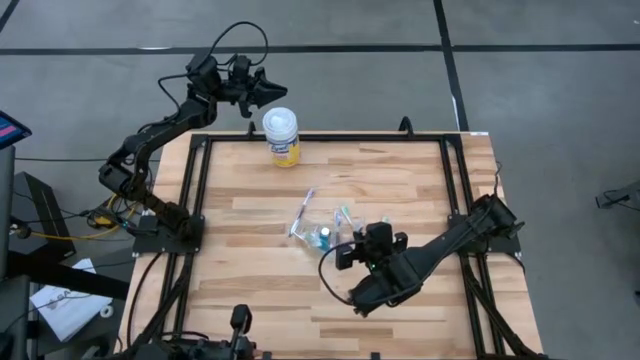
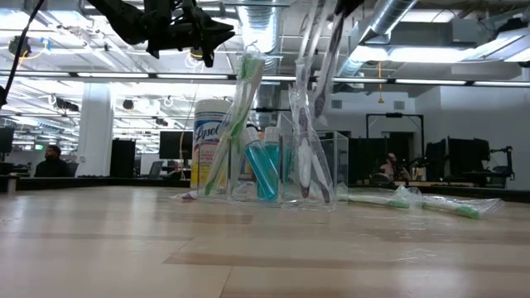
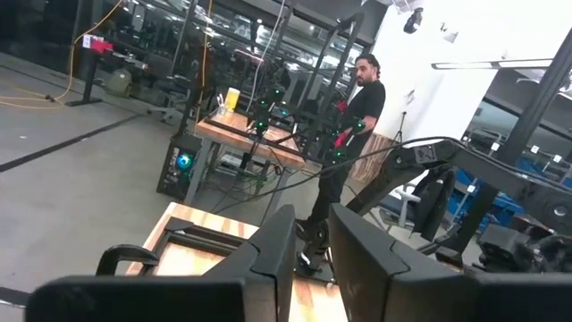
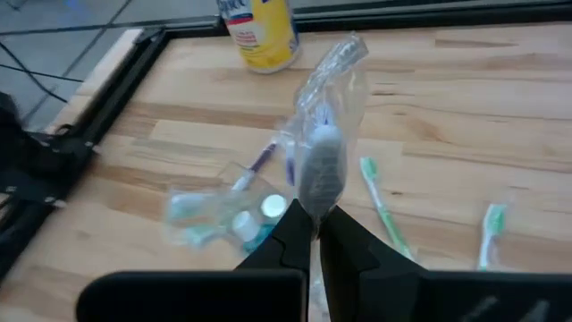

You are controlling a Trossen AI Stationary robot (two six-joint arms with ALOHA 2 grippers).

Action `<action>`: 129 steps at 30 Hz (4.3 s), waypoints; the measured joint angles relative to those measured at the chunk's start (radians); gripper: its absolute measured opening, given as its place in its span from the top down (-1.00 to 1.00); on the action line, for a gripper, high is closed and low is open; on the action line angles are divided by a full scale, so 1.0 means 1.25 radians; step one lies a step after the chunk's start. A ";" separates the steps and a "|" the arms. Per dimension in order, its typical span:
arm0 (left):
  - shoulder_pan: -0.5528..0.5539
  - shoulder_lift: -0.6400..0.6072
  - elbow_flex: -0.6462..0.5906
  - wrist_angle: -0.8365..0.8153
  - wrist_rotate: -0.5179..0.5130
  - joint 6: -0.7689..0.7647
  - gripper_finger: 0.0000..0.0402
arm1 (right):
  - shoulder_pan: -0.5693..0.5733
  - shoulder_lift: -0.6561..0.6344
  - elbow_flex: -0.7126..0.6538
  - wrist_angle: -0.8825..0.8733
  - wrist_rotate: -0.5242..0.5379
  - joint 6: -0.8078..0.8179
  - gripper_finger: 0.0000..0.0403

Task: Pick & Place toothbrushing station
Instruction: Put the purple toothbrush into the right compartment of the transparent organizer

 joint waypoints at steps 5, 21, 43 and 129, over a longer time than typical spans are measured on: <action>0.000 0.000 0.000 0.000 -0.002 0.002 0.67 | -0.010 0.000 -0.050 0.024 -0.007 0.000 1.00; 0.000 0.000 0.000 0.000 -0.002 0.048 0.67 | -0.011 0.000 -0.306 0.420 -0.002 -0.060 1.00; 0.000 0.000 0.000 0.002 0.009 0.047 0.67 | -0.023 -0.019 -0.322 0.501 -0.197 -0.114 -0.20; -0.099 -0.094 -0.001 -0.882 -0.521 0.557 0.67 | -0.302 -0.660 -0.316 0.482 -0.252 -0.969 -0.35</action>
